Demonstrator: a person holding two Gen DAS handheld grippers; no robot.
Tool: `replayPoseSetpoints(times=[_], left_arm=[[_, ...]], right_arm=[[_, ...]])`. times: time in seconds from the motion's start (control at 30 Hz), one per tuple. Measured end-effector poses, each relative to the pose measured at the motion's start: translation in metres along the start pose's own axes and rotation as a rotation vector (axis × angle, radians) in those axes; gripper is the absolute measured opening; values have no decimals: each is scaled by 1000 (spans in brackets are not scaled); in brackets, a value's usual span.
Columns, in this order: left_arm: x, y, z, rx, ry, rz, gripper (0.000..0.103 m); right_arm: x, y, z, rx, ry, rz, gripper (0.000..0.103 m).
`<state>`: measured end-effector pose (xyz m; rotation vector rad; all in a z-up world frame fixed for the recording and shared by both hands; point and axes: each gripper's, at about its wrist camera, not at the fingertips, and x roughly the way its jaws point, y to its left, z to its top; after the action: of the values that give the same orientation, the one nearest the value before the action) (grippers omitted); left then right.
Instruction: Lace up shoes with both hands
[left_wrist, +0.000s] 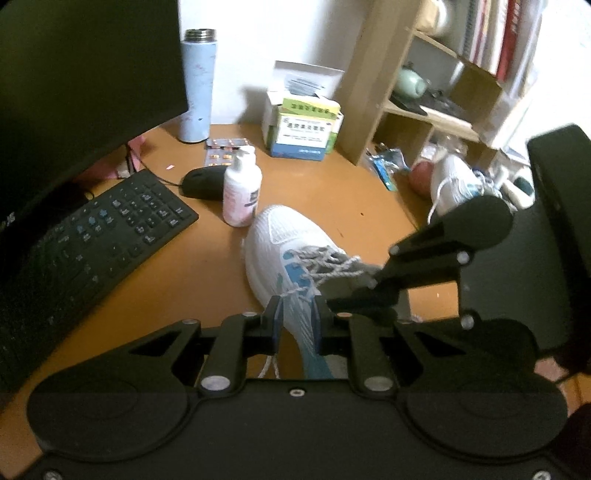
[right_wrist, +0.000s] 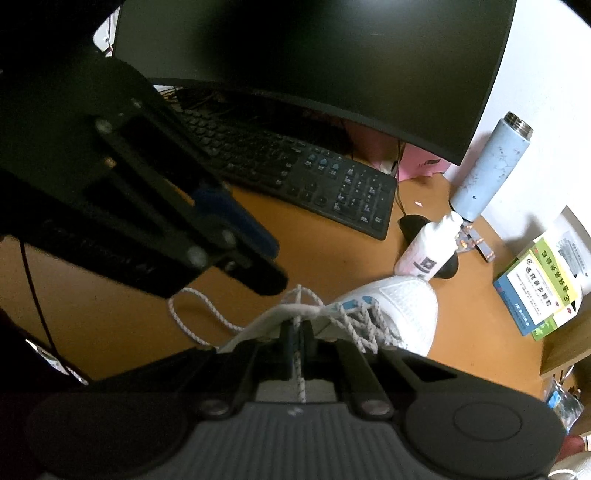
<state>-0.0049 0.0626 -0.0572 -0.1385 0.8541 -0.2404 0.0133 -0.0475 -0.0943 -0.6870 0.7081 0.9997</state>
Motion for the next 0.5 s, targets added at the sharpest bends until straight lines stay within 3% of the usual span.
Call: replayPoseSetpoints(times=[0.5], left_arm=[[17,28,1,-307,-4,-123,14]], right_arm=[[4,3,-1,6,-1,-12,4]])
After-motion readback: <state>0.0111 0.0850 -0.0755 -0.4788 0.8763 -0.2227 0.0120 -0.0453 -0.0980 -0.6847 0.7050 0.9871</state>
